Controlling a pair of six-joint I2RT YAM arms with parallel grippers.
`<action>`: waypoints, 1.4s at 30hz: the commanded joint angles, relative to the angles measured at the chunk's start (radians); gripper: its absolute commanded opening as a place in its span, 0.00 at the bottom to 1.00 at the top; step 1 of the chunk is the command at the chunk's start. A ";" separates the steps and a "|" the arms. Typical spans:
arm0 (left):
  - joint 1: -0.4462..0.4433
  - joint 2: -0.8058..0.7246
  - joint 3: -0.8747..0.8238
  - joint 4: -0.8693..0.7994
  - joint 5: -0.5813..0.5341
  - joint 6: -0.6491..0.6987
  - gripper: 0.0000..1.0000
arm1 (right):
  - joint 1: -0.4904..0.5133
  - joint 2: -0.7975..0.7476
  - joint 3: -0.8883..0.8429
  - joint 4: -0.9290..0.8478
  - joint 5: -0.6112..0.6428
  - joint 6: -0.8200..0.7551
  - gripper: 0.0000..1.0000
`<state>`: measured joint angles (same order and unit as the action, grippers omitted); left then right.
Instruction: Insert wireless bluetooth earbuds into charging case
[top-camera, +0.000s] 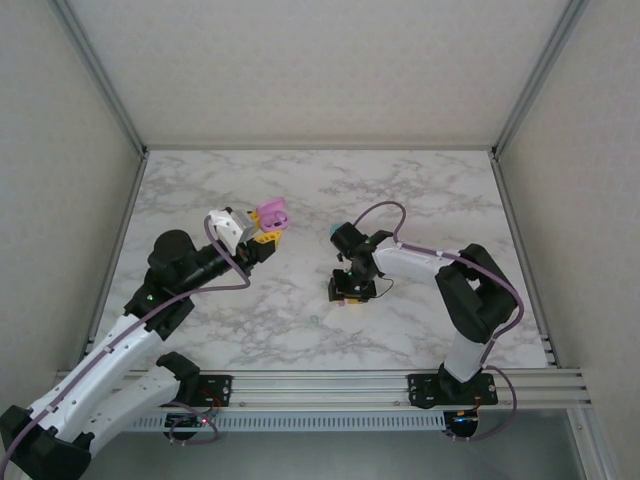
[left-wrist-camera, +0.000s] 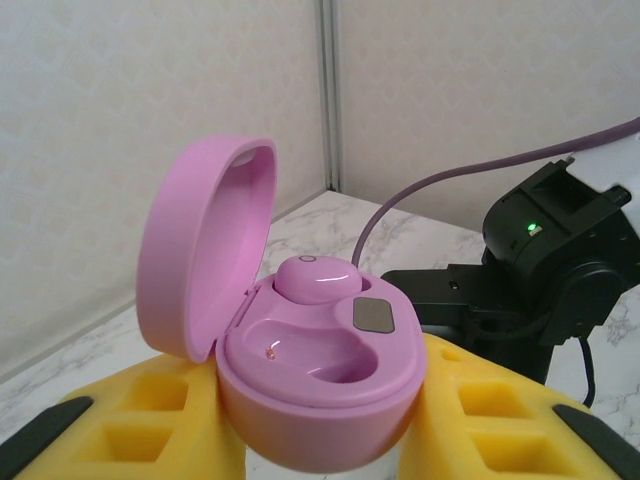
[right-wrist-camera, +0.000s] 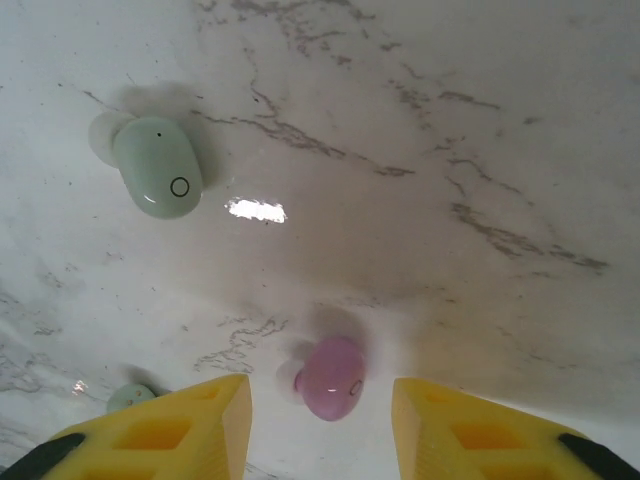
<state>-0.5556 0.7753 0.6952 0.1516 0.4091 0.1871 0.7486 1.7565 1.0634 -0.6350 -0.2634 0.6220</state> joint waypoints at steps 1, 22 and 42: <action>-0.011 0.004 0.013 0.005 0.017 0.003 0.20 | 0.006 0.036 0.003 0.025 -0.036 0.023 0.41; -0.010 0.015 0.023 0.002 0.023 0.000 0.20 | 0.037 0.080 0.103 -0.020 -0.004 0.010 0.38; -0.010 -0.006 0.013 -0.013 0.010 0.010 0.20 | 0.083 0.165 0.241 -0.141 0.125 0.033 0.29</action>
<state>-0.5556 0.7906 0.6952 0.1295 0.4095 0.1875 0.8146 1.9003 1.2720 -0.7288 -0.1768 0.6418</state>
